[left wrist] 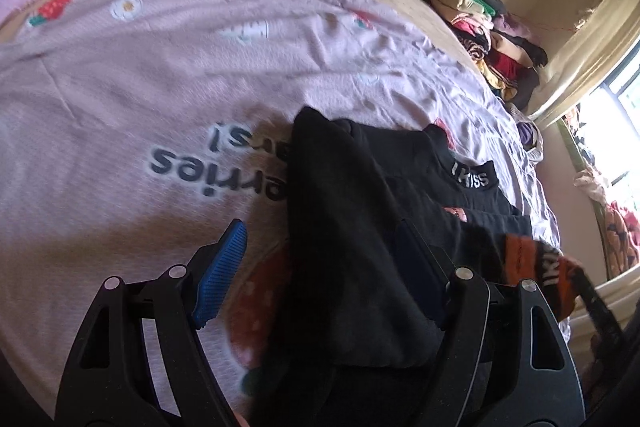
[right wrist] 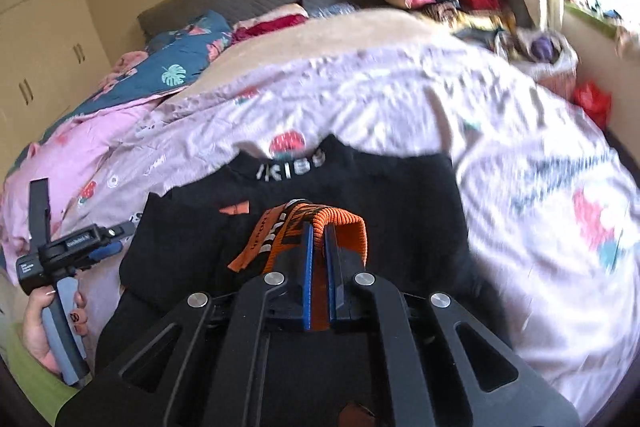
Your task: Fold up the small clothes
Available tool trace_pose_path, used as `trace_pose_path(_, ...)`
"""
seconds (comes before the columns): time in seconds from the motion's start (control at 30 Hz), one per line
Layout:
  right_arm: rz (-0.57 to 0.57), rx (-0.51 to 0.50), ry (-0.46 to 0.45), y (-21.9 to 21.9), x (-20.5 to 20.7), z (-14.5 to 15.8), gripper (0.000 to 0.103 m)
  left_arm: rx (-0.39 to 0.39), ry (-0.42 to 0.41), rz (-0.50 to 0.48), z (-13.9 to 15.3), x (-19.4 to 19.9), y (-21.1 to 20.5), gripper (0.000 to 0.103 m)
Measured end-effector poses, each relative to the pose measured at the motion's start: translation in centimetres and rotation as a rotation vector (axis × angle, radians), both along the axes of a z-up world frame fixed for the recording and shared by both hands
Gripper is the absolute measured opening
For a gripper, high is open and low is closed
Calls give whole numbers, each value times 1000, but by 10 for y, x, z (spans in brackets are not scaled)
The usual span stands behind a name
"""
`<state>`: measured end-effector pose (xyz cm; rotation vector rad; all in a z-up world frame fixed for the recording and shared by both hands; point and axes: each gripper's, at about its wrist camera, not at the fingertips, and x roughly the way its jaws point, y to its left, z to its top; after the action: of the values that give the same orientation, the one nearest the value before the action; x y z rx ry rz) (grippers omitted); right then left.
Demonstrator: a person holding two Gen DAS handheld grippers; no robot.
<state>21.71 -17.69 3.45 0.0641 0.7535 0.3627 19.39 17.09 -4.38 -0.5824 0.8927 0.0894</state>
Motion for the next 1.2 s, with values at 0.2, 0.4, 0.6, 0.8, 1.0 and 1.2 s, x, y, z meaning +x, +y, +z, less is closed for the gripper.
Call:
trace_pose_path(0.2, -1, -33, -46, -2, 11, 7, 5, 13, 27, 9, -14, 13, -8, 48)
trace_pose_path(0.4, -38, -52, -14, -7, 22, -7, 5, 77, 7, 0, -7, 12, -16, 8)
trace_pose_path(0.6, -85, -150, -10, -5, 28, -27, 5, 108, -11, -6, -1, 11, -17, 7)
trace_pose_path(0.8, -120, -158, 44, -15, 32, -47, 5, 113, -7, -8, -4, 13, -19, 7)
trace_pose_path(1.0, -155, -90, 104, -30, 27, -52, 36, 114, -8, -8, -3, 12, -19, 9)
trace_pose_path(1.2, -144, -78, 107, -29, 21, -47, 46, 147, -61, -13, 18, 0, -21, 15)
